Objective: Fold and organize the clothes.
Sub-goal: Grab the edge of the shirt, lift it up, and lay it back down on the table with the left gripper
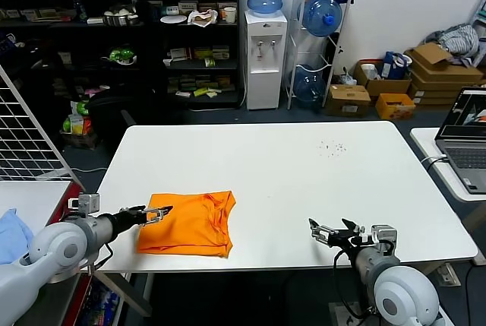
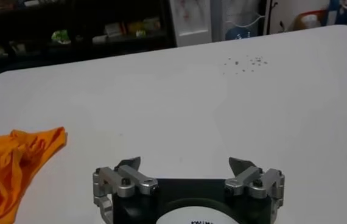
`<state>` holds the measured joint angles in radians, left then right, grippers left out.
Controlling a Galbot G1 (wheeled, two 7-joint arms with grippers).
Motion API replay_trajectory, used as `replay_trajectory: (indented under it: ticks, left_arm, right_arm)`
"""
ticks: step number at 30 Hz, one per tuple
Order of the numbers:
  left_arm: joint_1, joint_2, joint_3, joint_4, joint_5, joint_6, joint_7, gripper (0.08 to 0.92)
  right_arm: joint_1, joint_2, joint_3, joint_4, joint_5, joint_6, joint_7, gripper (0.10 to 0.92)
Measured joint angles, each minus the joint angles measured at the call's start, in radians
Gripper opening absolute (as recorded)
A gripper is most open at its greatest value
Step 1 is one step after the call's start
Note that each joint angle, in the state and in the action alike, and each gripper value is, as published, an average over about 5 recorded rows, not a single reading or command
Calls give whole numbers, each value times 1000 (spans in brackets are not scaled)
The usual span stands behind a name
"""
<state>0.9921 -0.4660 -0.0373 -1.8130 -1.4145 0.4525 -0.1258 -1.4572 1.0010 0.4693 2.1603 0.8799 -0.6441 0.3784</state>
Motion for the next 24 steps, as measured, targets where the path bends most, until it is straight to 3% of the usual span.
replay_trajectory:
  ticks: [8, 19, 24]
  left_arm:
    - [-9, -11, 9, 95, 51, 18, 93, 921]
    - [-17, -32, 27, 138, 83, 28, 136, 921]
    - [-19, -40, 34, 143, 89, 28, 140, 827]
  right_arm:
    - [0, 1, -1, -3, 0, 0, 0, 921]
    - [-2, 0, 0, -5, 0, 0, 0, 921]
    - [-2, 1, 0, -5, 0, 0, 1, 921]
